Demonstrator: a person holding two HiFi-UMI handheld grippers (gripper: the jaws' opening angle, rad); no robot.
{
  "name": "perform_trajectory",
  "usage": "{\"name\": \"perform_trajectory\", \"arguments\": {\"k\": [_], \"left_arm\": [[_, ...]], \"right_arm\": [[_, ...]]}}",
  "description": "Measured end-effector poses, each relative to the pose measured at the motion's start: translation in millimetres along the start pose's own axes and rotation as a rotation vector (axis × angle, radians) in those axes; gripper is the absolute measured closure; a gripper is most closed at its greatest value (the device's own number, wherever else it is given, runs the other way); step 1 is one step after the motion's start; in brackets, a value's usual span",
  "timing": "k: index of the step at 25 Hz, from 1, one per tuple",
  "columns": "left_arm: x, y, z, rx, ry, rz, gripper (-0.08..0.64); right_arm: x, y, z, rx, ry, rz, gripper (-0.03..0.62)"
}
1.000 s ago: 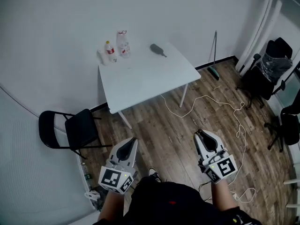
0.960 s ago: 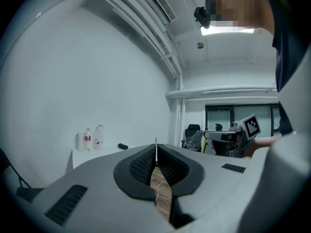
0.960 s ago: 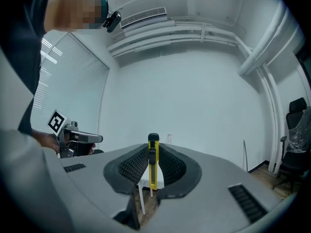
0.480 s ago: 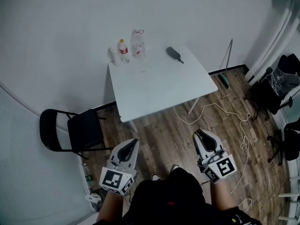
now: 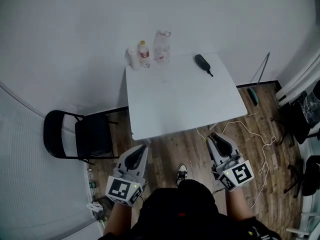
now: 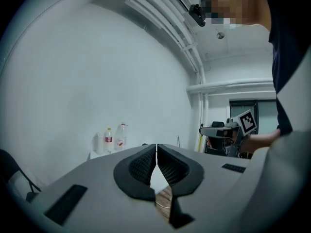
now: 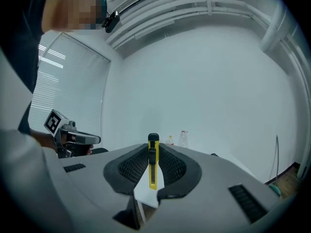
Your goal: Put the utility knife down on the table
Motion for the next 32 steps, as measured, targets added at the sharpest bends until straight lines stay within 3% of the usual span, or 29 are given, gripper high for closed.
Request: {"name": "perform_trajectory", "arguments": {"k": [10, 16, 22, 27, 32], "left_arm": [[7, -14, 104, 0.119, -0.055, -0.032, 0.531], [-1, -26, 127, 0.167, -0.064, -0.058, 0.531], [-12, -35, 130, 0.170, -0.072, -0.076, 0.531], [-10, -46, 127, 0.160, -0.080, -0.057, 0.531], [-18, -62, 122, 0.197, -0.070, -0.071, 0.531]], "right_arm": [[-32, 126, 97, 0.083, -0.158, 0.056, 0.518], [-72, 162, 167, 0.120, -0.411, -0.005, 0.518], [-140, 166, 224, 0.192, -0.729, -0.058, 0.518], [-191, 157, 256, 0.232, -0.907, -0.107, 0.518], [-235, 151, 277, 0.265, -1.063, -0.148, 0.518]]}}
Point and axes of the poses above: the fingertips, and each gripper's own axes: z forward along the fingers, y to its right, x out of its top, the point moved 7 cm from there along -z, backward along the fingers, and after that the axes turned 3 degrees about -y, right-handed, at the moved point
